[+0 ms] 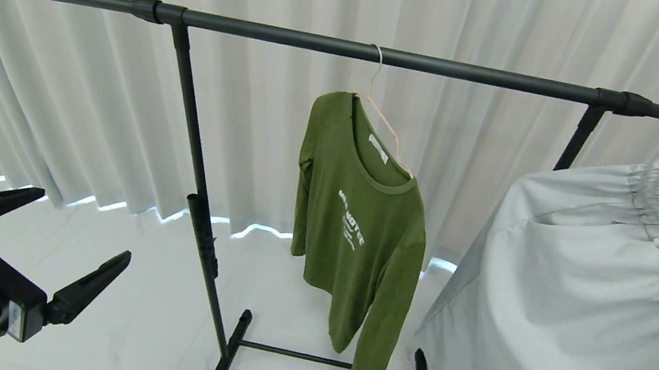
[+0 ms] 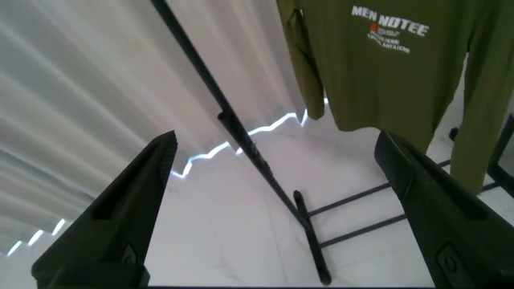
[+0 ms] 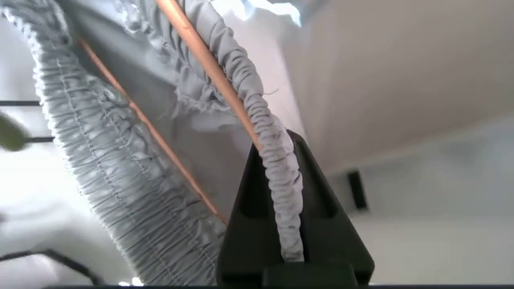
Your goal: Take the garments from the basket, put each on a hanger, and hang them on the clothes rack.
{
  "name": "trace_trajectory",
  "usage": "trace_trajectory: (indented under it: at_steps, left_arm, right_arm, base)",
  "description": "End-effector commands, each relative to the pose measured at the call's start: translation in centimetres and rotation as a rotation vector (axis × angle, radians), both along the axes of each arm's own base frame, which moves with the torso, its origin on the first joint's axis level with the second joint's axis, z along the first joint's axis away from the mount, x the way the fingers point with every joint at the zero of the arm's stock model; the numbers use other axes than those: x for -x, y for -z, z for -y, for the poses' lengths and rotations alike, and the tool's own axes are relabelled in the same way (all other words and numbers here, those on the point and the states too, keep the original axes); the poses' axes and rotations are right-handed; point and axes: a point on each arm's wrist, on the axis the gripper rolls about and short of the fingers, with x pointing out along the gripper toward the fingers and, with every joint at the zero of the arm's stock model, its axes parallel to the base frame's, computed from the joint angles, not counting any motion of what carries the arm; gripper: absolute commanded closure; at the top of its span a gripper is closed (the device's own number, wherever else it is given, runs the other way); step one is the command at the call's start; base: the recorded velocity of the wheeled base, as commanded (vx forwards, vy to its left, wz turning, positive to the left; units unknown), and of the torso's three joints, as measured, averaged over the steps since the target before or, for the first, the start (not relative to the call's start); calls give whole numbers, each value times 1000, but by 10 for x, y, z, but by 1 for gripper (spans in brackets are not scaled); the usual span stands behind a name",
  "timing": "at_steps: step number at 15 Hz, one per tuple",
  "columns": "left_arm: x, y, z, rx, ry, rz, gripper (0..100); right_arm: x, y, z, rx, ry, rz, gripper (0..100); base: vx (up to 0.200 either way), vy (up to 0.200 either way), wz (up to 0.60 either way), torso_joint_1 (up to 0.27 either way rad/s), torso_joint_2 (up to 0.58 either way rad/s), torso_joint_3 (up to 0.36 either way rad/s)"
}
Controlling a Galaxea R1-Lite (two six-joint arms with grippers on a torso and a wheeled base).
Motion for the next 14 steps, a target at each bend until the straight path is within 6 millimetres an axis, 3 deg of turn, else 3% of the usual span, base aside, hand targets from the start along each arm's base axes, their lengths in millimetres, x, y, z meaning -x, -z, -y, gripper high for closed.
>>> trace_trajectory:
  at_steps: [1,8,14]
  left_arm:
    - [-1,0,0,-1,0,-3,0]
    - [-1,0,0,-3,1,-1,0]
    - [-1,-1,0,-6,1,3,0]
  right_arm:
    - [-11,1,-3,0,-19,-20,100]
    - [-28,9,-13,-9,-72,-63,100]
    - [-67,25,-51,-94,-37,-106,100]
  base:
    - [200,0,0,17,17,2]
    - [200,0,0,4,-2,3]
    - [0,0,0,0,0,0]
